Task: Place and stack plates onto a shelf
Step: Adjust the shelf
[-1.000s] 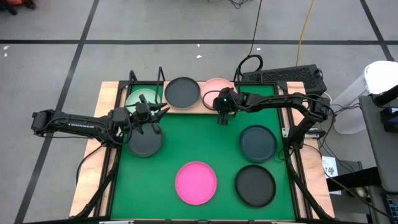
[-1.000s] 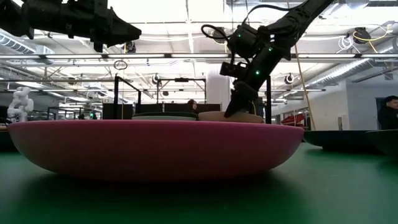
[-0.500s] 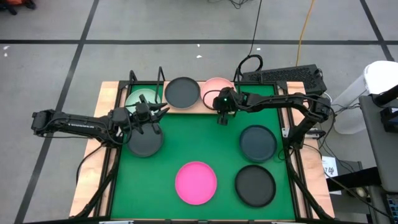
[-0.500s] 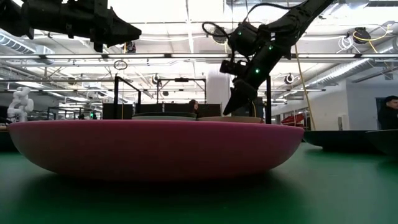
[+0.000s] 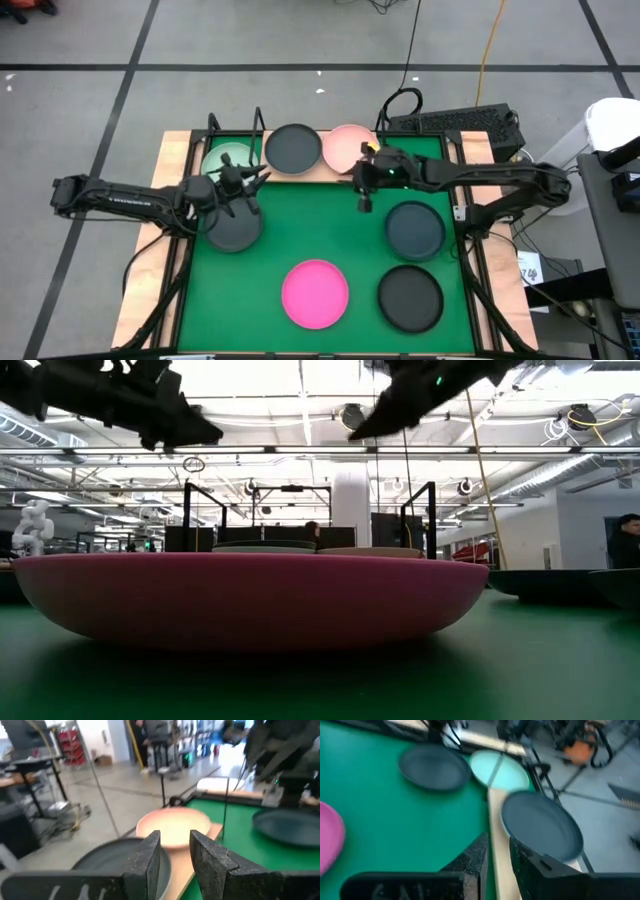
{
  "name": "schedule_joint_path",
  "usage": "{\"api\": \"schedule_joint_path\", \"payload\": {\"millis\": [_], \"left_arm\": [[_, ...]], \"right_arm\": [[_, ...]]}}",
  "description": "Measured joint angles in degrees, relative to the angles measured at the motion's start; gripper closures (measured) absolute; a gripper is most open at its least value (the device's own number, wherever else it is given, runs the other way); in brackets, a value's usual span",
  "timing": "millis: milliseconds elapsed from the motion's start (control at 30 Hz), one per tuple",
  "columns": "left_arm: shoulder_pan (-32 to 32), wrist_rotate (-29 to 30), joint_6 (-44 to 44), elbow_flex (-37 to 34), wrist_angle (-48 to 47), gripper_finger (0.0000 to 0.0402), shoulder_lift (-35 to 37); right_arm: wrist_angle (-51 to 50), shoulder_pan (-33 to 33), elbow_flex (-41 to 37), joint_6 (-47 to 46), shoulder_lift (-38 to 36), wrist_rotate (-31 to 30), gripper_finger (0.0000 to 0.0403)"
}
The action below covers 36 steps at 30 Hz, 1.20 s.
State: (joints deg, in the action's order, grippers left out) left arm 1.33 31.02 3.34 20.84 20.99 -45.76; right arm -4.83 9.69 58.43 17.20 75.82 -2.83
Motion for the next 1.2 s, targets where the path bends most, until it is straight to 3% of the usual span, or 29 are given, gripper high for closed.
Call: {"api": "schedule_joint_path", "payload": {"millis": [233, 400, 533, 700, 967, 1200], "left_arm": [[-2.5, 3.4, -6.6, 13.1, -30.2, 0.0291, 0.0], [-2.9, 5.8, -21.4, 21.2, -52.9, 0.0291, -0.5], [-0.9, 14.1, -32.0, 22.7, -61.6, 0.0291, -0.9], [6.5, 16.8, -35.0, 22.7, -62.7, 0.0291, -1.9], [21.4, 4.7, -33.4, 22.6, -59.6, 0.0291, -9.2], [23.7, -0.2, -31.4, 22.6, -50.8, 0.0291, -13.5]], "right_arm": [[0.6, -5.7, -1.8, 0.9, -5.1, 0.0, 0.0337], [6.2, -8.0, -8.2, 0.3, -8.9, -1.8, 0.0337], [12.9, -9.3, -13.9, 0.4, -12.3, -1.8, 0.0337], [18.2, -10.3, -18.3, 0.4, -16.4, -1.8, 0.0337], [18.4, -12.0, -20.8, 0.1, -21.3, -1.9, 0.0337], [18.3, -13.3, -23.4, 0.0, -23.8, -5.9, 0.0337]]}}
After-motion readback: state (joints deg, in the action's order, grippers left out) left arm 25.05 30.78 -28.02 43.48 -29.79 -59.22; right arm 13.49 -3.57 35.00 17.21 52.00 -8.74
